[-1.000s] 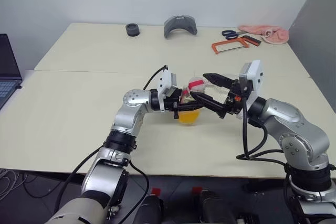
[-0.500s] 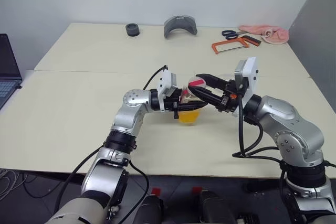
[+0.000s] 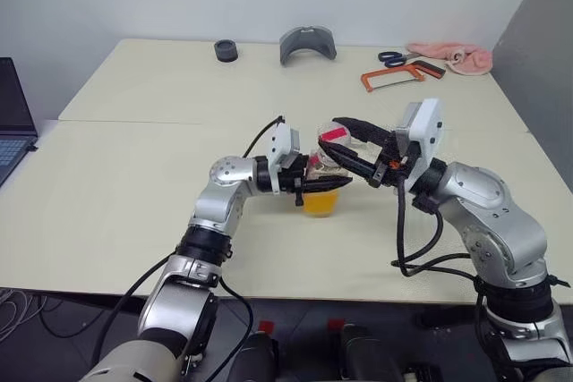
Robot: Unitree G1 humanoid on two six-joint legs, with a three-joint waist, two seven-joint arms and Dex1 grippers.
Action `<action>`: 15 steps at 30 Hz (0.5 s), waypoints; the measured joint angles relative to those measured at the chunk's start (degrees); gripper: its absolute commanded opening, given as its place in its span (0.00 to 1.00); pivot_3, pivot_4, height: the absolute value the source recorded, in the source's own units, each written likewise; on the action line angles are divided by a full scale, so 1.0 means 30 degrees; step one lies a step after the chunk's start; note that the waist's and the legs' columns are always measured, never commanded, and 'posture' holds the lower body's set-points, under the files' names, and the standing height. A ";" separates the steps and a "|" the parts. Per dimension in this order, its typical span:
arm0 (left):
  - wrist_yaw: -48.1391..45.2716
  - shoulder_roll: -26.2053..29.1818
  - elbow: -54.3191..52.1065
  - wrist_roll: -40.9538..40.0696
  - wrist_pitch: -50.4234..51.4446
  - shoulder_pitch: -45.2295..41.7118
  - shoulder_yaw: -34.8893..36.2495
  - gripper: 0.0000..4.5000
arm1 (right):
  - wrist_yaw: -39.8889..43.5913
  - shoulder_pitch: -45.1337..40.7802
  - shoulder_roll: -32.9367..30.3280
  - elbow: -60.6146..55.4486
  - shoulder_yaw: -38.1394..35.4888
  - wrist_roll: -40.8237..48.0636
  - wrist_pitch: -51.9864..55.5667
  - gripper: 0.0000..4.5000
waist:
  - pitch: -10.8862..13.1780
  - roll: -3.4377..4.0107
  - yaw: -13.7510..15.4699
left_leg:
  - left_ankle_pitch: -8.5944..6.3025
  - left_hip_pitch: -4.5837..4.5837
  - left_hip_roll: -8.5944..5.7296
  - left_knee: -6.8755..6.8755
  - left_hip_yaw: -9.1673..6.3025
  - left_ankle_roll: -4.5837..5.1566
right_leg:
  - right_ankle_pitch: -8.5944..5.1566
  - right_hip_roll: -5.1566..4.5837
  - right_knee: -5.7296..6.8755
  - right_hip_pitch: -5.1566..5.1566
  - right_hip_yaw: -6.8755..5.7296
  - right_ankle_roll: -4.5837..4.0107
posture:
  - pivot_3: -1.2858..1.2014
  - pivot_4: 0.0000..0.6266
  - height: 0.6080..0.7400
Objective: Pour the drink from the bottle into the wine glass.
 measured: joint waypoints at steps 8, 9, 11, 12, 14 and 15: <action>0.0369 0.0008 -0.0279 -0.0054 0.0051 0.0026 0.0095 0.35 | -0.1962 0.1087 -0.0062 -0.0830 -0.2824 0.2354 0.1668 0.38 | 0.0000 0.0000 0.0036 | -0.0001 0.0000 -0.0001 -0.0003 0.0002 0.0002 | 0.0000 -0.0004 0.0000 0.0003 0.0000 0.0000 | 0.52 0.24 1.00; 0.0401 0.0009 -0.0415 -0.0078 0.0075 0.0054 0.0099 0.35 | -0.2059 0.1531 -0.0181 -0.0868 -0.2926 0.2246 0.1607 0.38 | 0.0000 0.0000 0.0045 | -0.0001 0.0000 -0.0005 -0.0005 -0.0004 0.0002 | 0.0000 -0.0002 0.0000 0.0005 -0.0006 0.0000 | 0.52 0.24 1.00; 0.0512 0.0037 -0.0660 -0.0147 0.0181 0.0166 0.0134 0.35 | -0.2375 0.2540 -0.0314 -0.0855 -0.3163 0.1728 0.1391 0.38 | 0.0000 0.0000 0.0050 | -0.0001 0.0000 -0.0007 -0.0004 0.0008 0.0002 | 0.0000 -0.0002 -0.0001 0.0004 0.0002 0.0000 | 0.52 0.24 1.00; 0.0626 0.0022 -0.0928 -0.0222 0.0314 0.0271 0.0133 0.35 | -0.2536 0.3300 -0.0368 -0.0821 -0.3365 0.1176 0.0935 0.38 | -0.0001 0.0000 0.0065 | -0.0001 -0.0002 -0.0009 -0.0006 0.0004 0.0002 | 0.0000 -0.0002 -0.0002 0.0006 0.0000 0.0001 | 0.52 0.24 1.00; 0.0812 0.0072 -0.1201 -0.0404 0.0495 0.0401 0.0189 0.35 | -0.2941 0.4791 -0.0437 -0.0331 -0.3678 -0.0003 0.0093 0.38 | -0.0001 0.0000 0.0122 | -0.0001 0.0000 -0.0013 -0.0005 0.0017 0.0002 | 0.0000 -0.0001 -0.0003 0.0009 0.0006 0.0001 | 0.52 0.24 1.00; 0.0871 0.0111 -0.1295 -0.0412 0.0558 0.0455 0.0206 0.35 | -0.3202 0.5457 -0.0413 0.0146 -0.3800 -0.0644 -0.0370 0.38 | -0.0001 0.0000 0.0122 | -0.0001 0.0007 -0.0019 -0.0005 0.0046 0.0002 | -0.0001 -0.0001 0.0000 0.0009 0.0016 0.0002 | 0.52 0.24 1.00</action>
